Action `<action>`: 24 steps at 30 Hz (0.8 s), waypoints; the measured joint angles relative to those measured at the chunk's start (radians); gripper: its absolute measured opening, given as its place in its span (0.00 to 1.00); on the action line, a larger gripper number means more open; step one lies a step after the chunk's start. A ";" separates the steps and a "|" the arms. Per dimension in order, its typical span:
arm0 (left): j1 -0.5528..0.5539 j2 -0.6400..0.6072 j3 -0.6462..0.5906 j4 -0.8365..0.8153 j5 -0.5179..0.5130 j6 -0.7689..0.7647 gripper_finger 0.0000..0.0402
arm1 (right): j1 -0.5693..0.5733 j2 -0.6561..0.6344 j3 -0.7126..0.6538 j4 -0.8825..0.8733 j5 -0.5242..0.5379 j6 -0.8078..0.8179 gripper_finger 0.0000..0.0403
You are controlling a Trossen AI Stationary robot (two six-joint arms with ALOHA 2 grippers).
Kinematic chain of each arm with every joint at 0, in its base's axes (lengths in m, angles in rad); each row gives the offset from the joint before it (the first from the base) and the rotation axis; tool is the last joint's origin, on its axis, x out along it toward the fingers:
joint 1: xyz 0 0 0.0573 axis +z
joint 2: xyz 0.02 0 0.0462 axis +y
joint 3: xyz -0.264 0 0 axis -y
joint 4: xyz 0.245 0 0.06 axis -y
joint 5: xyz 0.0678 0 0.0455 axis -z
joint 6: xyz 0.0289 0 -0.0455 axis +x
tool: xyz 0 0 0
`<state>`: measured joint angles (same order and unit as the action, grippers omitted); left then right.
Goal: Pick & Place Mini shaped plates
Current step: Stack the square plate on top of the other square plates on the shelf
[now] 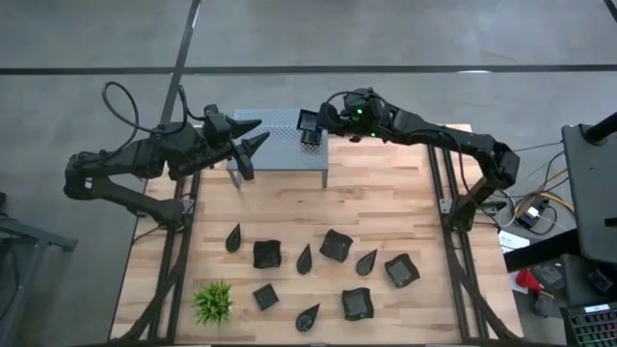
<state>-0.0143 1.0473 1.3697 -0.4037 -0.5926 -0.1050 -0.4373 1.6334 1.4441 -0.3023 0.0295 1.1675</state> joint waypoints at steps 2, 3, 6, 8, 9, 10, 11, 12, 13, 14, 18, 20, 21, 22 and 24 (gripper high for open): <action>0.000 0.000 0.000 -0.003 0.000 0.000 0.43 | -0.009 0.027 0.000 -0.018 -0.025 0.014 0.02; 0.000 0.000 0.000 -0.003 0.000 0.000 0.43 | -0.010 0.038 0.000 -0.027 -0.028 0.018 0.02; 0.000 0.000 0.000 -0.004 0.000 0.000 0.43 | -0.013 0.057 0.000 -0.053 -0.031 0.036 0.02; 0.000 0.000 0.000 -0.004 0.000 0.000 0.43 | -0.014 0.068 0.000 -0.055 -0.031 0.045 0.02; 0.000 0.000 0.000 -0.003 0.000 0.000 0.43 | -0.019 0.074 0.000 -0.056 -0.031 0.055 0.02; 0.000 0.000 0.000 -0.004 0.000 0.000 0.43 | -0.024 0.080 0.000 -0.059 -0.031 0.061 0.02; 0.000 0.000 0.000 -0.003 0.000 0.000 0.43 | -0.029 0.084 0.000 -0.060 -0.030 0.064 0.02; 0.000 0.000 0.000 -0.003 0.000 0.000 0.43 | -0.033 0.086 0.000 -0.063 -0.030 0.064 0.02; 0.000 0.000 0.000 -0.004 0.000 0.000 0.43 | -0.039 0.086 0.000 -0.071 -0.029 0.064 0.02; 0.000 0.000 0.000 -0.004 0.000 0.000 0.43 | -0.042 0.085 0.000 -0.082 -0.025 0.063 0.02; 0.000 0.000 0.000 -0.020 0.000 0.000 0.43 | -0.056 0.083 0.000 -0.121 -0.030 0.059 0.02; 0.000 0.000 -0.001 -0.028 0.000 0.000 0.43 | -0.061 0.083 0.000 -0.114 -0.053 0.061 0.02; 0.000 0.000 -0.001 -0.031 0.000 0.000 0.43 | -0.062 0.083 0.000 -0.111 -0.053 0.061 0.02; 0.000 0.000 -0.001 -0.033 0.000 0.000 0.43 | -0.062 0.083 0.000 -0.112 -0.053 0.061 0.02; 0.000 0.000 -0.001 -0.033 0.000 0.000 0.43 | -0.062 0.083 0.000 -0.110 -0.052 0.060 0.02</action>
<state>-0.0143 1.0470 1.3685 -0.4370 -0.5926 -0.1051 -0.4992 1.7164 1.4437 -0.4123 -0.0227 1.2278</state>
